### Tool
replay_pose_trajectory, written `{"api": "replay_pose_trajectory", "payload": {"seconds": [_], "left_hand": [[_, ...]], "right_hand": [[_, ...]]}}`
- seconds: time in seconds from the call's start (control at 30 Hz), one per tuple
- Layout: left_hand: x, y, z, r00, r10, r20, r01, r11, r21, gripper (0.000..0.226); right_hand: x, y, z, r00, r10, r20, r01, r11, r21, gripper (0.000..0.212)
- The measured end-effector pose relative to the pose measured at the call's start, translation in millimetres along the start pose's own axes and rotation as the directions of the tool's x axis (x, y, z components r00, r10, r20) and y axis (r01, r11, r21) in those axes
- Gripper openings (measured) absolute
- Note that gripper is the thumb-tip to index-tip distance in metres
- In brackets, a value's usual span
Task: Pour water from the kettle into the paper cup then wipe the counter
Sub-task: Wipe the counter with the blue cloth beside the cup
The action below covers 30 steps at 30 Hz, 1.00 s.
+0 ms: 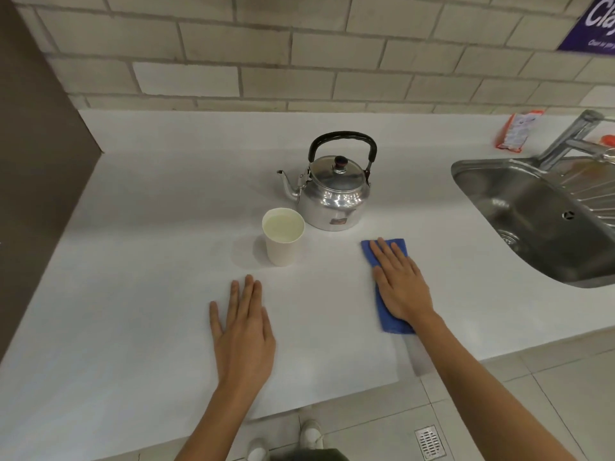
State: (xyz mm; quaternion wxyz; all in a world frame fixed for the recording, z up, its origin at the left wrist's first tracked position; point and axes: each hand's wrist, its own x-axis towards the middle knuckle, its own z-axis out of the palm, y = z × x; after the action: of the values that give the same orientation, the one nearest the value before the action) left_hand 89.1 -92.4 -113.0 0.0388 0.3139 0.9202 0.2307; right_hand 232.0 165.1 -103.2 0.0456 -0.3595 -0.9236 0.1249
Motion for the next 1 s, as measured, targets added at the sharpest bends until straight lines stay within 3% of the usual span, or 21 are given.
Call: {"api": "replay_pose_trajectory", "payload": {"seconds": [0.1, 0.27, 0.37, 0.47, 0.6, 0.7, 0.83, 1.0], "left_hand": [[-0.6, 1.3, -0.5, 1.000, -0.002, 0.004, 0.002, 1.000, 0.002, 0.052], [-0.5, 2.9, -3.5, 1.000, -0.006, 0.013, 0.007, 1.000, -0.019, 0.052], [7.9, 7.9, -10.8, 1.000, -0.026, -0.001, 0.026, 0.984, -0.179, 0.052], [30.0, 16.0, -17.2, 0.999, -0.029, -0.037, 0.011, 0.907, -0.421, 0.056], [63.2, 20.9, -12.8, 0.995, -0.099, -0.001, 0.070, 0.708, -0.702, 0.076], [84.2, 23.4, -3.5, 0.996, -0.089, 0.002, 0.056, 0.611, -0.790, 0.088], [104.9, 27.4, 4.7, 0.995, -0.091, -0.028, 0.022, 0.507, -0.862, 0.086], [111.1, 33.0, 8.6, 0.986, -0.132, -0.105, -0.017, 0.541, -0.841, 0.071]], "right_hand": [[34.0, -14.7, -0.8, 0.996, 0.093, 0.005, -0.092, 0.996, -0.018, 0.053], [0.0, -12.6, 6.1, 0.987, -0.157, 0.016, 0.158, 0.987, -0.042, 0.053], [2.0, 20.1, -3.9, 0.994, -0.108, 0.013, 0.108, 0.993, -0.038, 0.053], [28.9, 12.4, -5.1, 0.999, 0.034, 0.010, -0.034, 0.998, -0.048, 0.053], [17.9, -14.1, 5.7, 0.999, -0.048, -0.001, 0.047, 0.997, -0.056, 0.055], [-3.5, -16.6, 10.3, 0.991, -0.132, 0.010, 0.132, 0.988, -0.075, 0.055], [-7.9, -17.9, 12.5, 0.988, -0.154, 0.022, 0.155, 0.984, -0.082, 0.055], [-5.8, -19.7, 10.0, 0.979, -0.199, 0.043, 0.200, 0.979, -0.047, 0.055]]}}
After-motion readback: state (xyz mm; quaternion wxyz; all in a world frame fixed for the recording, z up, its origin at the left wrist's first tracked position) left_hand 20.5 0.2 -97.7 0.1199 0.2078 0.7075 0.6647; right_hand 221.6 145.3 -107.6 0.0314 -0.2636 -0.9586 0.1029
